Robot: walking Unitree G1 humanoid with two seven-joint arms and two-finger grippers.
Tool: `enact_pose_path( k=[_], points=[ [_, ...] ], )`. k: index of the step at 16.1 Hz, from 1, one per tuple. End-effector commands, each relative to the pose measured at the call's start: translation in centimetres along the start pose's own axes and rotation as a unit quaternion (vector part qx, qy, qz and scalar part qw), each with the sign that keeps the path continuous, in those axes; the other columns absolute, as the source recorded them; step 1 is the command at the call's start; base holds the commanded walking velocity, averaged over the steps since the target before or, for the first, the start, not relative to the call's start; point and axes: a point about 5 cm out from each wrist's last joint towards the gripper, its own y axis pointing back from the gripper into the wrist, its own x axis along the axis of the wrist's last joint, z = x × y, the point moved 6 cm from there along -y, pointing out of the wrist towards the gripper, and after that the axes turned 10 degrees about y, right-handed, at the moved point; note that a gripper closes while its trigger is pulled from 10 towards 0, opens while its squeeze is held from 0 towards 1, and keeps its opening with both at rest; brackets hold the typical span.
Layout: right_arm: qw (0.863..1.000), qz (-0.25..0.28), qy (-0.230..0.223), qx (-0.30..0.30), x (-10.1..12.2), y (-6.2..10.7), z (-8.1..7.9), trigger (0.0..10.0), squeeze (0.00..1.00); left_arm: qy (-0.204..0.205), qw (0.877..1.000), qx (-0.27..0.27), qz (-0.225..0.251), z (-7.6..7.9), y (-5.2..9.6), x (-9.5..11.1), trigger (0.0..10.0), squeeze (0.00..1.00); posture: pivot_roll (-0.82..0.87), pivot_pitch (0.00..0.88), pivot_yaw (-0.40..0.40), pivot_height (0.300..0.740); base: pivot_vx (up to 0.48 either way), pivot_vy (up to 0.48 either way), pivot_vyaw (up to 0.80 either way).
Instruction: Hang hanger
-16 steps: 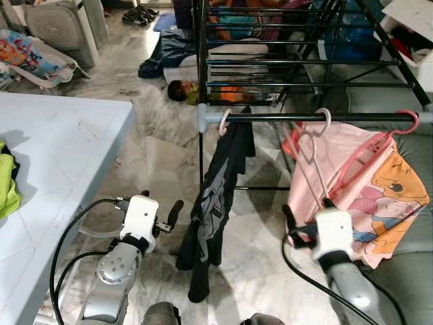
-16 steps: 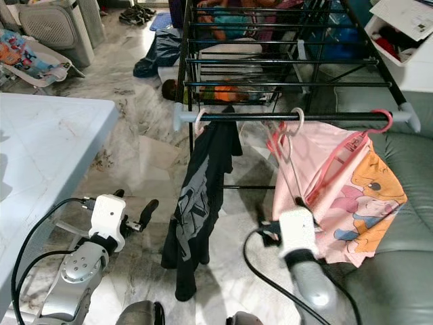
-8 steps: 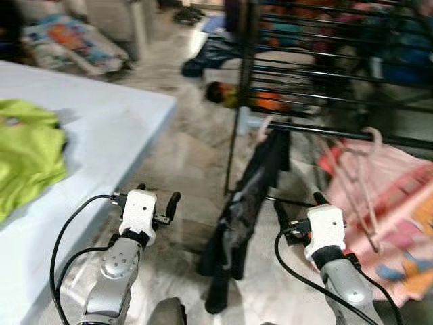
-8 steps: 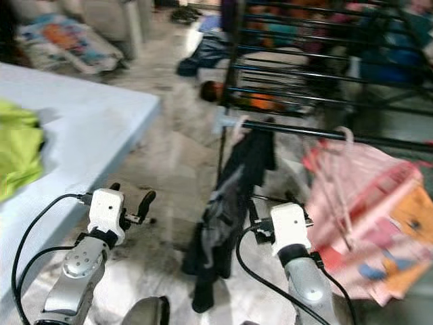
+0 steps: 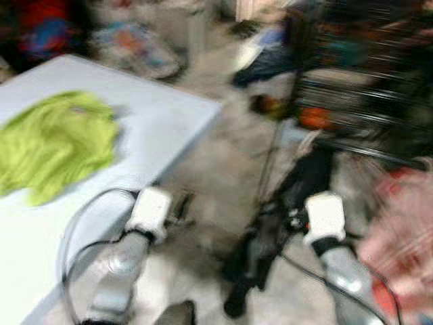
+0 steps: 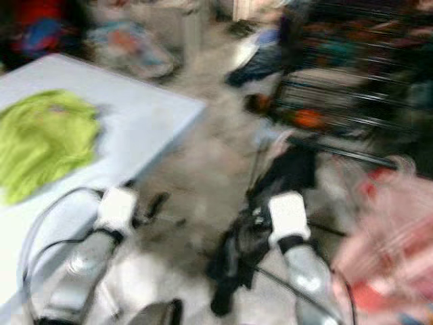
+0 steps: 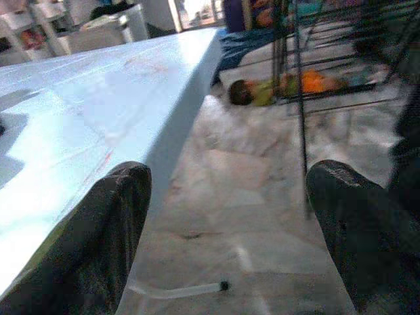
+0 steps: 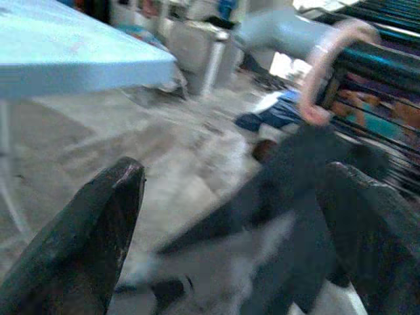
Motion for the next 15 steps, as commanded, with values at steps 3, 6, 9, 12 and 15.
enact_pose_path(
  k=[3,6,9,12,15],
  points=[
    [1.000,0.011,-0.008,-0.007,0.7,-1.1,0.2,10.0,1.00,0.033,0.998,0.037,0.033,-2.4,-0.3,1.7,10.0,0.00,-0.03,0.000,-0.005,0.740,0.000,0.000,0.80],
    [1.000,0.013,-0.011,-0.004,0.8,-1.2,-0.2,10.0,1.00,0.021,0.996,0.081,0.041,-3.2,0.2,1.7,10.0,0.00,-0.02,0.000,-0.009,0.740,0.000,0.000,0.80],
    [1.000,0.018,-0.007,-0.006,1.1,-1.7,-0.1,10.0,1.00,0.032,0.997,0.065,0.034,-1.9,0.2,1.0,10.0,0.00,-0.02,0.000,-0.011,0.740,0.000,0.000,0.67],
    [1.000,0.016,-0.007,-0.020,1.1,-2.1,0.5,10.0,1.00,0.018,0.997,0.064,0.036,-1.7,-0.2,1.3,10.0,0.00,-0.02,0.000,-0.008,0.740,0.000,0.000,0.00],
    [1.000,0.014,-0.002,-0.022,0.9,-2.2,0.6,10.0,1.00,0.017,0.997,0.060,0.036,-1.7,-0.2,1.3,10.0,0.00,-0.03,0.000,-0.004,0.740,0.000,0.000,0.00]
  ],
)
